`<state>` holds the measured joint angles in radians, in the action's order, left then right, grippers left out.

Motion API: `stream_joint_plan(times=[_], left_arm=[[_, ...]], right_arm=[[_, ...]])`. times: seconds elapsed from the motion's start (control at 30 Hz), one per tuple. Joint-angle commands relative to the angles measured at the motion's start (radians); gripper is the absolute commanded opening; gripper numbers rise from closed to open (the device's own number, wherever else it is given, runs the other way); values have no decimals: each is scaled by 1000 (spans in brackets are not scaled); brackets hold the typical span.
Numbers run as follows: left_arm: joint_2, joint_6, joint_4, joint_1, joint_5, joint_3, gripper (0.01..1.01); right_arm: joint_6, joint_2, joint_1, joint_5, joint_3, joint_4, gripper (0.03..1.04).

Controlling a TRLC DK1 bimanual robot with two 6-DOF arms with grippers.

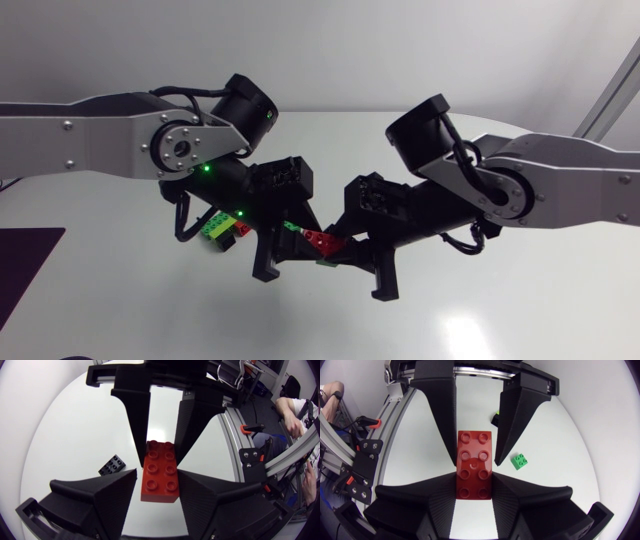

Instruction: Separate the duplo bricks

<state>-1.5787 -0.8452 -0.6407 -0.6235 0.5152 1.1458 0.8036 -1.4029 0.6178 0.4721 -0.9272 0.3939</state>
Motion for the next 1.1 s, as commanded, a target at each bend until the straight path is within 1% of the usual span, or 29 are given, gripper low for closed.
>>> stream_joint_plan(times=[0.0,0.47,0.73,0.8,0.83,0.9,0.97,1.07], left_arm=[[-1,-22,-19,-8,-7,25,466],[8,-18,-37,-18,-11,15,380],[16,-22,-45,-22,-20,12,362],[20,-23,-43,-19,-23,11,362],[22,-25,-43,-18,-24,11,362],[22,-25,-40,-10,-27,11,362],[22,-25,-40,-7,-34,9,362],[22,-29,-37,-5,-50,3,362]], right_arm=[[-3,19,11,-9,31,-6,108],[-24,64,34,-49,60,-18,113],[-29,81,43,-64,71,-18,118],[-30,87,42,-64,76,-18,175],[-30,91,42,-64,79,-20,177],[-38,97,42,-66,85,-26,230],[-41,107,42,-66,90,-29,370],[-49,119,42,-66,94,-30,623]])
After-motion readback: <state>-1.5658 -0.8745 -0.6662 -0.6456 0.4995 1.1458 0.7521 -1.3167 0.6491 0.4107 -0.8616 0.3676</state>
